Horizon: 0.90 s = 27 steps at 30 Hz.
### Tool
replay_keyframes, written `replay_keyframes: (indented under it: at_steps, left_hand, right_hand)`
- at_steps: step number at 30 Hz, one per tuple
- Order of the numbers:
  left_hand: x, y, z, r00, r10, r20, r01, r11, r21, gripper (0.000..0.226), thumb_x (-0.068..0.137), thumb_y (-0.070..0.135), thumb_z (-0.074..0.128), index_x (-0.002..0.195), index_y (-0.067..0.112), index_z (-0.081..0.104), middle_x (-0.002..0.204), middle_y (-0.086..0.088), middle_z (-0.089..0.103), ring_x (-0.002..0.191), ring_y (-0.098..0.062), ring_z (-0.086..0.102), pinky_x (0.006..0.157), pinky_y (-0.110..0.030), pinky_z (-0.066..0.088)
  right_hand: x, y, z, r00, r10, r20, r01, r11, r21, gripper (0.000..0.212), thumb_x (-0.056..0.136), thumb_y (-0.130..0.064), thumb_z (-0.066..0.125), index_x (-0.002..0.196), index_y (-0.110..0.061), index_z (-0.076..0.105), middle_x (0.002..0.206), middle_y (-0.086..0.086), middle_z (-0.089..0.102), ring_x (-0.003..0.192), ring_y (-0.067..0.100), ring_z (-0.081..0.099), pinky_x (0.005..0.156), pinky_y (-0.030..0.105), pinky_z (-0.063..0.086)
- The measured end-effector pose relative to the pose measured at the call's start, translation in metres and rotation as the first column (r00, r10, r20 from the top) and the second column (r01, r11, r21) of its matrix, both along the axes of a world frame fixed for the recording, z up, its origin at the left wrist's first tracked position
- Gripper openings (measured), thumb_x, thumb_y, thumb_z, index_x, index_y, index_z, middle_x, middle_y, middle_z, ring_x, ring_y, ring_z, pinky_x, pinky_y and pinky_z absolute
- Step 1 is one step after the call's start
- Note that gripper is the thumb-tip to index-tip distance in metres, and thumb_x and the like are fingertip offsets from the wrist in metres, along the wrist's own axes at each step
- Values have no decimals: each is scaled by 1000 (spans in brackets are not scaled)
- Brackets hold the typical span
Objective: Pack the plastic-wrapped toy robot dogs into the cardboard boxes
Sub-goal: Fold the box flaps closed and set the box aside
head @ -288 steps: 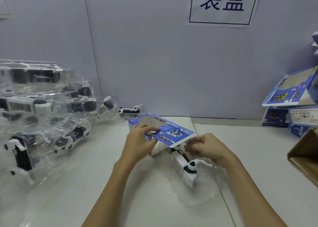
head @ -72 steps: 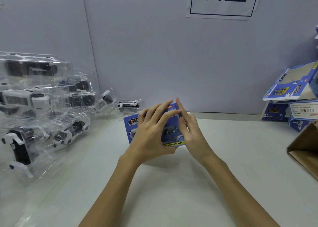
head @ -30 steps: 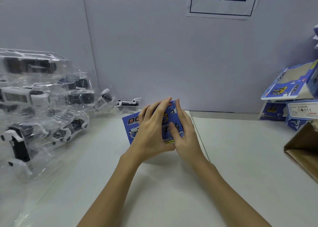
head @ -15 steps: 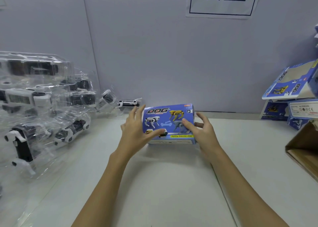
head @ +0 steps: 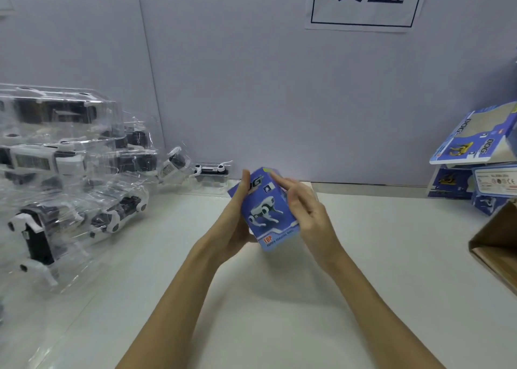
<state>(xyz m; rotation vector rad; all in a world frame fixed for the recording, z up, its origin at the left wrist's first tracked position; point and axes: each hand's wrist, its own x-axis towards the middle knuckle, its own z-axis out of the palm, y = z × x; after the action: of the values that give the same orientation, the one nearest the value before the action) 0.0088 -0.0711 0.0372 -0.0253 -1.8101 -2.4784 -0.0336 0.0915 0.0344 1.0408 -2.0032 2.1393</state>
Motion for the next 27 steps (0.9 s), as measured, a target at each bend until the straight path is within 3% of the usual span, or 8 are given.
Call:
replay_keyframes:
  at_steps: [3, 6, 10, 14, 16, 18, 21, 27]
  left_hand:
    - [3, -5, -4, 998, -20, -52, 35, 949, 313, 75, 85, 68, 72, 135, 12, 69, 140, -17, 65, 129, -34, 64, 107, -51, 53]
    - [0, -14, -7, 999, 8, -44, 12, 899, 437, 84, 73, 70, 83, 133, 12, 71, 127, -12, 72, 109, -28, 73, 104, -49, 53]
    - [1, -17, -9, 987, -147, -58, 154, 814, 560, 104, 75, 76, 78, 153, 12, 51, 127, -7, 68, 109, -20, 69, 123, -46, 36]
    - [4, -21, -14, 998, -70, -5, 64, 880, 471, 103, 73, 90, 60, 144, 14, 62, 159, -11, 47, 149, -28, 42, 126, -52, 23]
    - [4, -21, -13, 999, 46, 19, -50, 883, 466, 101, 75, 94, 49, 141, 18, 65, 161, -12, 43, 151, -33, 38, 118, -55, 39]
    - [-1, -20, -17, 976, 209, 57, -215, 899, 381, 92, 77, 94, 44, 127, 23, 74, 129, -4, 72, 120, -25, 69, 89, -49, 63]
    - [-3, -17, -19, 845, 525, 100, -532, 843, 78, 83, 84, 89, 39, 104, 17, 75, 84, 0, 80, 70, -15, 77, 51, -25, 58]
    - [-11, 6, -22, 902, 428, -48, -431, 894, -124, 68, 82, 74, 61, 137, 35, 51, 115, 12, 77, 107, -19, 75, 95, -44, 57]
  right_hand:
    - [4, -1, 2, 988, -52, -147, 65, 994, 87, 36, 110, -25, 49, 145, -28, 60, 151, -5, 51, 143, 13, 46, 116, 40, 44]
    - [-3, 7, -1, 924, -310, -224, 349, 923, 161, 54, 102, -15, 65, 152, -24, 49, 151, -2, 47, 135, 7, 47, 113, 29, 43]
    - [-14, 20, 1, 983, -170, 74, 155, 971, 180, 72, 90, -47, 69, 154, -36, 39, 144, -15, 58, 120, -8, 60, 89, 12, 51]
    - [-26, 41, 3, 976, 27, 217, -49, 994, 96, 46, 88, -53, 66, 133, -53, 56, 118, -16, 75, 106, 17, 75, 78, 20, 57]
    - [-28, 45, 0, 970, 78, 229, -105, 988, 109, 46, 89, -54, 65, 135, -52, 57, 122, -12, 74, 108, 18, 75, 80, 19, 56]
    - [-30, 43, -2, 963, 90, 255, -124, 985, 120, 47, 94, -51, 60, 140, -44, 55, 125, -7, 73, 109, 19, 74, 81, 21, 56]
    - [-33, 35, -2, 950, -95, 297, 57, 989, 133, 39, 103, -41, 56, 140, -27, 58, 112, 2, 76, 97, 17, 76, 78, 23, 58]
    - [-32, 29, -8, 934, -241, 265, 251, 968, -6, 17, 107, -31, 57, 120, -27, 67, 85, -2, 64, 88, 16, 68, 83, 31, 51]
